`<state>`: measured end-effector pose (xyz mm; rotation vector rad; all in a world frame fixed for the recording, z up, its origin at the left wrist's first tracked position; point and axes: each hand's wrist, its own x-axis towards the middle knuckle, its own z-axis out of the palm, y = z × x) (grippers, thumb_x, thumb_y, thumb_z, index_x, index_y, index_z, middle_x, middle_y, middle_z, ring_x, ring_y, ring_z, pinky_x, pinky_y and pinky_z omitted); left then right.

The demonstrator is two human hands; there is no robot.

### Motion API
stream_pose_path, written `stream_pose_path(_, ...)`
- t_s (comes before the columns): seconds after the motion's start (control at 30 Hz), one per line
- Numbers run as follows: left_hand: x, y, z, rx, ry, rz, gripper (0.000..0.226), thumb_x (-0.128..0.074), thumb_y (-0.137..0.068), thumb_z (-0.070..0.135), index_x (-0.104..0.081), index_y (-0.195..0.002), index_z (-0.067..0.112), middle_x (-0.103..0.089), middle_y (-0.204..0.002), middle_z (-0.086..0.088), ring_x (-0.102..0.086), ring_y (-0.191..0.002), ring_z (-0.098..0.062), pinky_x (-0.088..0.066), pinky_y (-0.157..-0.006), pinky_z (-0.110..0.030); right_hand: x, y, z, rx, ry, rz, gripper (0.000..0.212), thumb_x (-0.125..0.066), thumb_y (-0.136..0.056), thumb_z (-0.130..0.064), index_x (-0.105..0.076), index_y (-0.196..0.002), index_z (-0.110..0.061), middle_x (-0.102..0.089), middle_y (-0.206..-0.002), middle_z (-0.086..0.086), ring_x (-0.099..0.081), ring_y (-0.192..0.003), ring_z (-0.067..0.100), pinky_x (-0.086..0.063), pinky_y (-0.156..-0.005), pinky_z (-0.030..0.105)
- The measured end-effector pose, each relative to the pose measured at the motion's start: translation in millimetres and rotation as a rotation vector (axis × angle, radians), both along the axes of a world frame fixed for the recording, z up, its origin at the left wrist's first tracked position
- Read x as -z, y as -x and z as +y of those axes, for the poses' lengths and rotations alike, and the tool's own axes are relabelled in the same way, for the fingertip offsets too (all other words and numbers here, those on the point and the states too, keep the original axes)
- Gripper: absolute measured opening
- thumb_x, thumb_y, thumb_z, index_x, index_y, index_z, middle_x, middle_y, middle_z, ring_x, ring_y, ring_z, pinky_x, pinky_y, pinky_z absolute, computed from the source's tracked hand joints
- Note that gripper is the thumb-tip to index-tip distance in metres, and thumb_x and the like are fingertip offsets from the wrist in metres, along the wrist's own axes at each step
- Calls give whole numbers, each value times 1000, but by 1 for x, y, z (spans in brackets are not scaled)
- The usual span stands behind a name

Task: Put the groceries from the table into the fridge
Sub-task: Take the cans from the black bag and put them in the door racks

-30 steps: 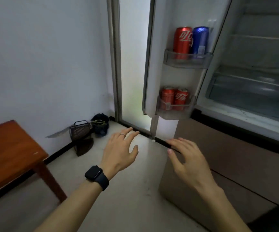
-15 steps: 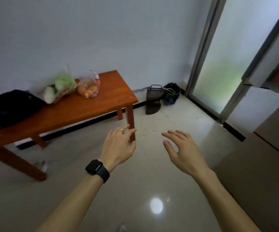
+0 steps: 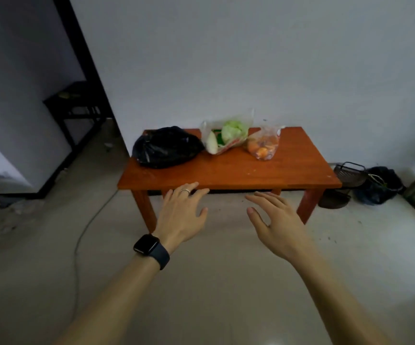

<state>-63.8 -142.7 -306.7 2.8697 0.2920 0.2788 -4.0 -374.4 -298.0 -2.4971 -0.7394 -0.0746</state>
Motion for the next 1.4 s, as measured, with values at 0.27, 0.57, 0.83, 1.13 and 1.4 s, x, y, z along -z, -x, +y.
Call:
stream_pose_path(0.27, -9, -7, 141, -98, 16, -60, 49, -50, -97, 42, -42, -145, 37, -35, -156, 6, -27, -145, -16, -22, -121, -45, -5, -32, 128, -60, -34, -18, 45, -48, -100, -46, -52, -143, -33, -48, -149, -11, -30, -143, 13, -26, -113, 28)
stream_pose_path(0.57, 10, -89, 248, -161, 70, -57, 50, -50, -96, 46, -41, -145, 41, -34, -156, 10, -28, -143, -14, -32, -117, -44, 20, -126, 230, -114, -55, -55, 43, -50, -99, -47, -56, -140, -34, -53, -144, -12, -37, -139, 13, -33, -109, 28)
stream_pose_path(0.83, 28, -181, 320, -217, 106, 26, 48, -50, -97, 43, -43, -144, 41, -35, -155, 8, -32, -141, -18, -31, -117, -40, 50, -224, 307, -184, -78, 57, 43, -47, -101, -45, -53, -142, -33, -53, -144, -12, -39, -137, 10, -32, -104, 20)
stream_pose_path(1.13, 84, -272, 393, -224, 138, 148, 49, -51, -95, 43, -43, -143, 41, -35, -155, 7, -34, -140, -17, -37, -111, -35, 101, -300, 368, -230, -42, 238, 45, -45, -102, -48, -48, -145, -34, -51, -145, -13, -38, -137, 8, -32, -103, 17)
stream_pose_path(1.4, 136, -362, 465, -133, 177, 218, 45, -52, -98, 43, -47, -142, 35, -34, -156, 3, -33, -142, -22, -37, -113, -42, 145, -366, 424, -102, 2, 386, 43, -46, -102, -45, -51, -142, -32, -55, -142, -11, -44, -133, 16, -39, -104, 27)
